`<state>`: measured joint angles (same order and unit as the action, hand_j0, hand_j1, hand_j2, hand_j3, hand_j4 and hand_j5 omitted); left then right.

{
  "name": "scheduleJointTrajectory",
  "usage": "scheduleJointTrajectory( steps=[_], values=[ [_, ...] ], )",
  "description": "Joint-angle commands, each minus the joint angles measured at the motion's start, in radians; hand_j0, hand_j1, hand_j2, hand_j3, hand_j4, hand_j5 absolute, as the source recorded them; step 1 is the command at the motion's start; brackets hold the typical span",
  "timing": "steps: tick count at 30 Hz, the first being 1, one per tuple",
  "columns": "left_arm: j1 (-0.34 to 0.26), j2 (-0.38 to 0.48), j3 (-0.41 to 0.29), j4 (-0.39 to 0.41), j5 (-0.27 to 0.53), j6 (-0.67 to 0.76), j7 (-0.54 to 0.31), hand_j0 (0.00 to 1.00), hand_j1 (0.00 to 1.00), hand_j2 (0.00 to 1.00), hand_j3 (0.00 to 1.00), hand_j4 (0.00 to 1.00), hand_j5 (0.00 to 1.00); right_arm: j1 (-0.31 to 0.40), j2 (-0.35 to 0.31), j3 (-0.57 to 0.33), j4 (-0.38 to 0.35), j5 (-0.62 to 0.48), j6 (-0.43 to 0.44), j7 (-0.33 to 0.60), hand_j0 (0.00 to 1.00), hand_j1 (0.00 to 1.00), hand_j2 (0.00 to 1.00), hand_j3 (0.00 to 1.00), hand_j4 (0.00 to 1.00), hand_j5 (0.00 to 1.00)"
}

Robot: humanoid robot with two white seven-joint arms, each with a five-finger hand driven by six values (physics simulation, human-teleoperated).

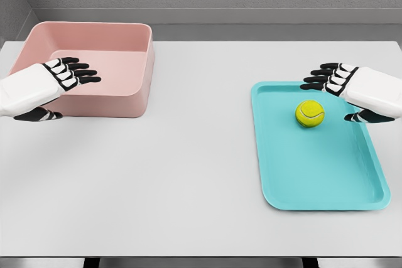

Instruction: Put the tennis from the blue tray into the pink basket with both arms

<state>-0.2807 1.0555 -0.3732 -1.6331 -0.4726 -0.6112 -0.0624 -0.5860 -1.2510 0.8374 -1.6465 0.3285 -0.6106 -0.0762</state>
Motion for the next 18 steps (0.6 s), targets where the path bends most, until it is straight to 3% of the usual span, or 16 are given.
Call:
scheduleJointTrajectory(
  steps=[1,7,9,11,13,16,18],
  values=[
    [0.0,0.003,0.0,-0.001,0.006,0.0,0.0,1.0,1.0,1.0,1.0,1.0,1.0,0.0,-0.001,0.0,0.001,-0.005,0.0,-0.001,1.0,1.0,1.0,1.0,1.0,1.0],
    [0.006,0.003,-0.003,-0.001,0.005,0.0,-0.031,1.0,1.0,1.0,1.0,1.0,1.0,0.006,0.039,0.005,0.022,-0.006,0.0,0.006,1.0,1.0,1.0,1.0,1.0,1.0],
    [0.023,0.005,-0.003,-0.002,-0.001,0.0,-0.031,1.0,1.0,1.0,1.0,1.0,1.0,0.006,0.087,0.006,0.042,-0.014,0.0,0.16,1.0,1.0,1.0,1.0,1.0,1.0],
    [0.028,0.009,-0.007,-0.01,-0.004,0.0,-0.059,1.0,1.0,1.0,1.0,1.0,1.0,-0.002,0.113,0.006,0.05,-0.014,0.0,0.202,1.0,1.0,1.0,1.0,1.0,1.0],
    [0.041,0.049,-0.019,-0.039,-0.006,0.0,-0.068,1.0,1.0,1.0,1.0,1.0,1.0,-0.006,0.159,0.005,0.108,-0.019,0.0,0.294,1.0,1.0,1.0,1.0,1.0,1.0],
    [0.046,0.089,-0.019,-0.063,-0.008,0.0,-0.068,1.0,1.0,1.0,1.0,1.0,1.0,-0.02,0.183,0.003,0.145,-0.017,0.0,0.325,1.0,1.0,1.0,1.0,1.0,1.0],
    [0.048,0.116,-0.032,-0.068,-0.008,0.0,-0.068,1.0,1.0,1.0,1.0,1.0,1.0,-0.046,0.211,-0.001,0.188,-0.022,0.0,0.404,1.0,1.0,1.0,1.0,1.0,1.0]
  ],
)
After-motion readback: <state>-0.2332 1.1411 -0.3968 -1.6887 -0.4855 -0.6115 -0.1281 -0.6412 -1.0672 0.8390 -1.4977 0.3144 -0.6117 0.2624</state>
